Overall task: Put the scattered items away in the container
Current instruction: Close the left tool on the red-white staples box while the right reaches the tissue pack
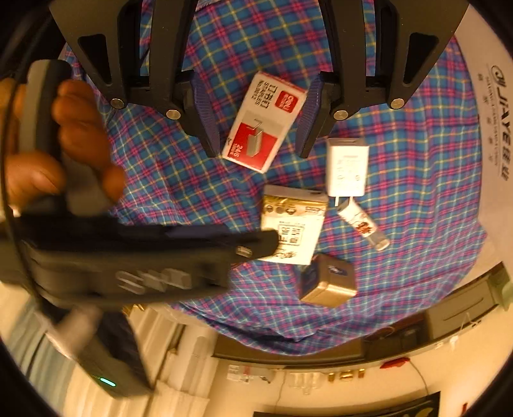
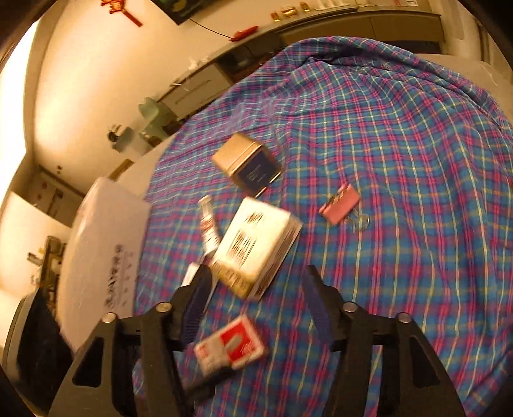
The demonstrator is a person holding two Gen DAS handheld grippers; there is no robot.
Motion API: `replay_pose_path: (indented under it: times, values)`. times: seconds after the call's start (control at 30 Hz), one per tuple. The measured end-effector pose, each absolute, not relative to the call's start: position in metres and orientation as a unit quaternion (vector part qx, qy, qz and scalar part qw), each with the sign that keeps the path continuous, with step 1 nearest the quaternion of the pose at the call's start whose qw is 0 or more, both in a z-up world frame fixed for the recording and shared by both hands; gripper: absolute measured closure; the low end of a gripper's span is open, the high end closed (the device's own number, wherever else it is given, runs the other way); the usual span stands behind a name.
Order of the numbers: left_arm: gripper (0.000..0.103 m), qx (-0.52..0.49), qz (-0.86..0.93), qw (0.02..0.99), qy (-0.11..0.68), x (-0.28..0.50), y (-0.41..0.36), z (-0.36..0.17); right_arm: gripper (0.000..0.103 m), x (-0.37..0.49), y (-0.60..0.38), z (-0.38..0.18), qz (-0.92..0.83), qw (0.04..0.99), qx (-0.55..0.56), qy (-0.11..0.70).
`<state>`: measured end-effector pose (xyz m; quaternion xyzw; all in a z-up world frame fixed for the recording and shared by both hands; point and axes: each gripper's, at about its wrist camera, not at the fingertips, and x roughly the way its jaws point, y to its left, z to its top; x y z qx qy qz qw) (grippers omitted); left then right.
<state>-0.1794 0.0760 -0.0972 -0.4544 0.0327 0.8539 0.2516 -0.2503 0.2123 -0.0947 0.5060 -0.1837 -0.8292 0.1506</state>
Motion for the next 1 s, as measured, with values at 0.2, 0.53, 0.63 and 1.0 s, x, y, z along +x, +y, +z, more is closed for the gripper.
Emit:
replay_pose_path:
  times: [0.2,0.53,0.63,1.0]
  values:
    - [0.049,-0.474,0.845,0.247,0.029,-0.184,0.076,-0.117,0.033,-0.275,0.184,-0.109,-0.826,0.151,0.523,-0.145]
    - [0.062,-0.459,0.854,0.240,0.044,-0.180,0.080,-0.116,0.046,-0.278,0.170,-0.107,-0.841,0.169,0.514,-0.033]
    - [0.062,-0.461,0.854,0.237,0.040,-0.179,0.078,-0.115,0.049,-0.273,0.172,-0.104,-0.844,0.167,0.510,-0.025]
    - [0.063,-0.469,0.851,0.234,0.029,-0.176,0.074,-0.115,0.047,-0.265,0.173,-0.109,-0.848,0.184,0.497,-0.020]
